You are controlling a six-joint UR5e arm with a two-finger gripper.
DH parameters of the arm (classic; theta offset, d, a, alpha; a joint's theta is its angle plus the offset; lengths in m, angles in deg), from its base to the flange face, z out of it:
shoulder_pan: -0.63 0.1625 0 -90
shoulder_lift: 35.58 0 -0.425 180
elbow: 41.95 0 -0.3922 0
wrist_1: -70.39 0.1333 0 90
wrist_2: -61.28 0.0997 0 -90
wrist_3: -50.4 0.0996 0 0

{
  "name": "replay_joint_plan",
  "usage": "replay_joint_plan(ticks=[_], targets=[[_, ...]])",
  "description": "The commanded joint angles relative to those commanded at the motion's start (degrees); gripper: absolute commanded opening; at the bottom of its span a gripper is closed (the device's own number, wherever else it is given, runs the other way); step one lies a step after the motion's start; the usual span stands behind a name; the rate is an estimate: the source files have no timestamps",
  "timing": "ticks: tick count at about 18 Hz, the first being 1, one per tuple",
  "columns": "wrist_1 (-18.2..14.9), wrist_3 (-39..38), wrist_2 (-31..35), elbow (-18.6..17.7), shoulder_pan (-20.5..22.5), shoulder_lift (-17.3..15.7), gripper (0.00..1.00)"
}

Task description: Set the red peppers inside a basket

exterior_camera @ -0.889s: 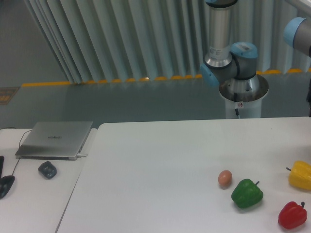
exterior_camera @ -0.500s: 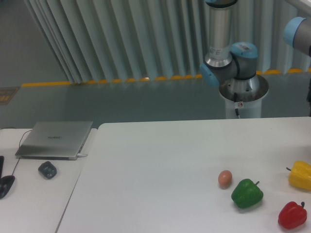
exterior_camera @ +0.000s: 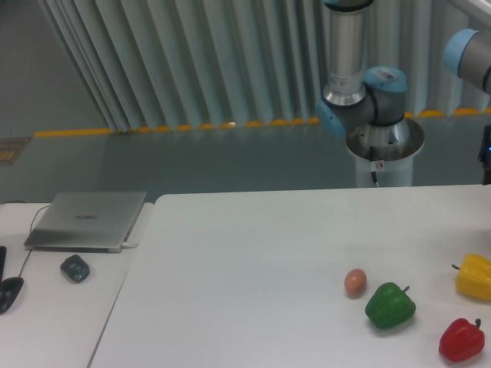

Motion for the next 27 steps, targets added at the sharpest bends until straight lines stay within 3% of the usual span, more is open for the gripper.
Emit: replay_joint_plan(ticks=[4, 10, 16, 20, 23, 27], targets=[[0.09, -9.15, -0.35, 0.0, -0.61, 0.18, 1.0], [0.7, -21.63, -0.35, 0.0, -4.91, 1.49, 1.0], [8.68, -31.75, -0.44, 0.26, -9.84, 4.21, 1.0], [14.41, -31.15, 0.09, 3.42, -10.98, 7.99, 1.0], [15.12, -28.52, 0.79, 7.2, -12.21, 10.54, 1.0], [17.57, -24.65, 8.07, 9.4, -14.67, 13.97, 1.0]])
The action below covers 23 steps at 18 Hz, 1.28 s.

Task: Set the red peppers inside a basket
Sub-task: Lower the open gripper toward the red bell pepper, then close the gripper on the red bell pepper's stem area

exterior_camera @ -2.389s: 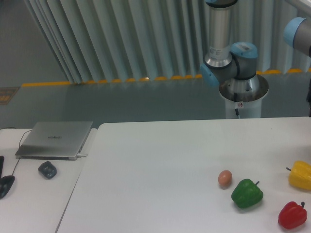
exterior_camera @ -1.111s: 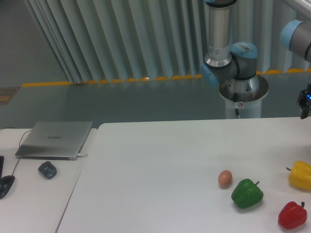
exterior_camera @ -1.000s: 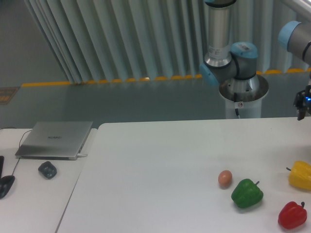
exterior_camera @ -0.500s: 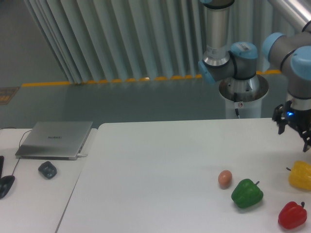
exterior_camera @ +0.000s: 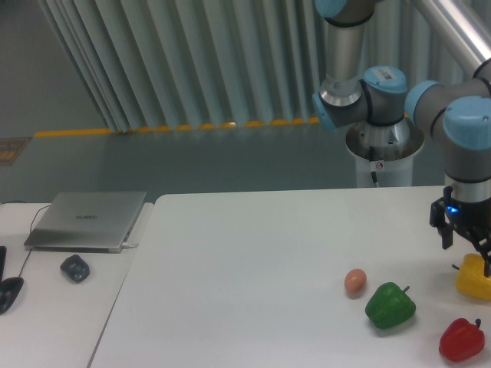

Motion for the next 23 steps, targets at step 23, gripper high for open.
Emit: replay_joint_plan(ticks=[23], targets=[[7.48, -8.6, 3.71, 0.88, -3.7, 8.88, 1.0]])
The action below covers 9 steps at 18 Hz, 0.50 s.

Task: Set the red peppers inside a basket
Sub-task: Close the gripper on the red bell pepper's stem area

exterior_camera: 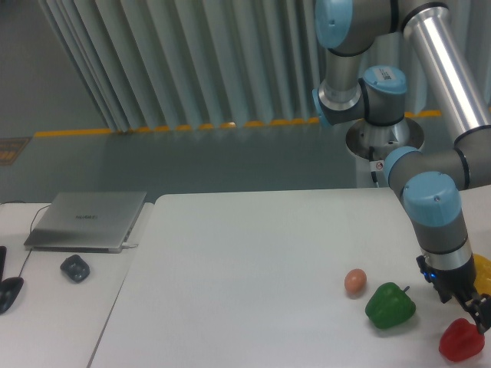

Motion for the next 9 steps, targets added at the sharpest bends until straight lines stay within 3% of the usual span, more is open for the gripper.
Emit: replay_joint_plan(ticks=[9], targets=[[1.32, -0.01, 0.88, 0.26, -0.09, 1.32, 1.0]])
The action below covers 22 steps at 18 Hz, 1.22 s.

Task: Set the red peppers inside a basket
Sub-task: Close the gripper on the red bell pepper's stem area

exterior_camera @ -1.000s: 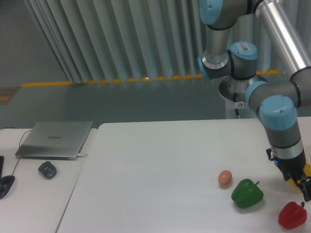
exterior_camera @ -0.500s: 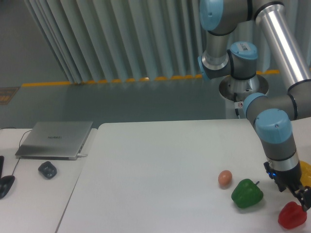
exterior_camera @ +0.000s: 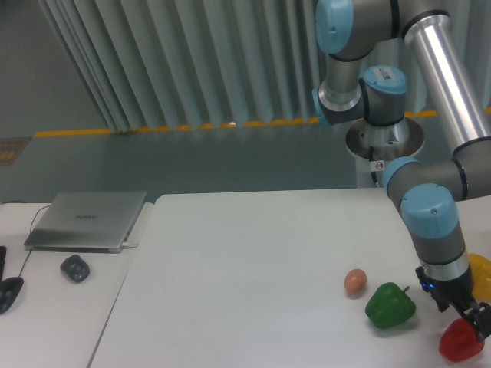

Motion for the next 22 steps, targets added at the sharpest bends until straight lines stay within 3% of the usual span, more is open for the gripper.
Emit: replay_joint_plan(ticks=[18, 22], targets=[[1.58, 0.09, 1.76, 1.41, -0.97, 2.73, 1.0], [1.58, 0.18, 1.85, 1.41, -0.97, 2.64, 0.72]])
